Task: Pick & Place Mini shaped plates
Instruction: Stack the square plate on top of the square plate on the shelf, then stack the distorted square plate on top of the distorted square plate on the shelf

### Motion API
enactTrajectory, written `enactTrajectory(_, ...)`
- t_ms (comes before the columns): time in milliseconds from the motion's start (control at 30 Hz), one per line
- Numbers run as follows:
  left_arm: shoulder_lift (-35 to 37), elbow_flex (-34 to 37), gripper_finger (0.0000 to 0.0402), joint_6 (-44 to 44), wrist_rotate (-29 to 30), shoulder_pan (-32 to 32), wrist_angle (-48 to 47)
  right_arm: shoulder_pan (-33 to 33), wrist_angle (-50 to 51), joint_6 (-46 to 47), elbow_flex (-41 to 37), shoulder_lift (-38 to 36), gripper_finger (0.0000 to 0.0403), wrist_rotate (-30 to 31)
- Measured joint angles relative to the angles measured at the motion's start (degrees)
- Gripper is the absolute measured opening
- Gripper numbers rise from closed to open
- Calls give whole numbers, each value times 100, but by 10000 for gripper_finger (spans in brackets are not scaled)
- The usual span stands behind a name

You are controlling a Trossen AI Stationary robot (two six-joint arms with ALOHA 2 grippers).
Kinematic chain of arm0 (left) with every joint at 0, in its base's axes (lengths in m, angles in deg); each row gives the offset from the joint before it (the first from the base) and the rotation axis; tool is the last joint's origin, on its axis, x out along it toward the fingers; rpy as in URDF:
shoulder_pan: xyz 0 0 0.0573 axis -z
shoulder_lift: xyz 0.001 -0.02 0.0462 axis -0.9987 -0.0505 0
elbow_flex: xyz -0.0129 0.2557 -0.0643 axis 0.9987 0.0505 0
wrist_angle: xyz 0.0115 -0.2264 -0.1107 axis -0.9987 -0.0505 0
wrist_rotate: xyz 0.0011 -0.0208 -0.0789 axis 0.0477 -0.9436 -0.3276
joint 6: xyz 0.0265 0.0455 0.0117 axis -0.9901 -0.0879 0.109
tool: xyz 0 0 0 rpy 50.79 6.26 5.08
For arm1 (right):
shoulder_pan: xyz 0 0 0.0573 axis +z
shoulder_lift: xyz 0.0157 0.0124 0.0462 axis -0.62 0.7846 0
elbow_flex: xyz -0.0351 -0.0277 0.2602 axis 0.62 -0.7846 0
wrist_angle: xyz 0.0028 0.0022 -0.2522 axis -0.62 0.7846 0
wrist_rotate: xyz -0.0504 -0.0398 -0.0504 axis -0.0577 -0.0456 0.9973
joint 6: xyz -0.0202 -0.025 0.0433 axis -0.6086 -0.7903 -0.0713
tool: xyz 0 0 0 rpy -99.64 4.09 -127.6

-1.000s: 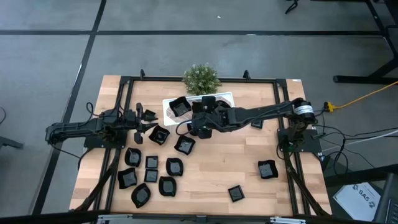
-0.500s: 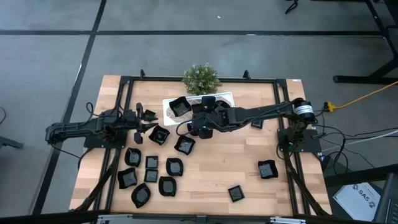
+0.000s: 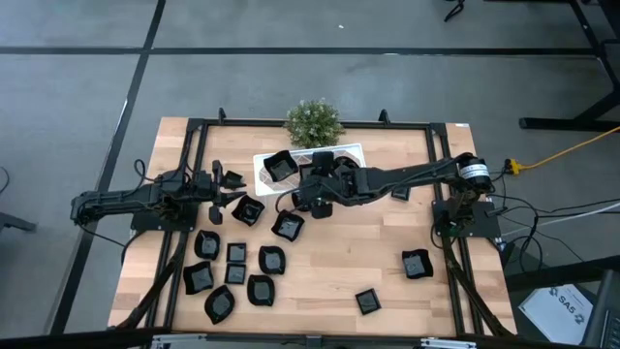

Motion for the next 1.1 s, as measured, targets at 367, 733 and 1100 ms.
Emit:
enactTrajectory(367, 1, 0, 100, 0, 2, 0, 0, 622, 504, 724, 2, -304, 114, -206)
enactTrajectory(733, -2, -2, 100, 0, 2, 0, 5, 1394, 1893, 2574, 4, -490, 114, -736)
enactTrajectory(1100, -7, -2, 100, 0, 2, -2, -2, 1994, 2887, 4824, 4, -490, 114, -1445)
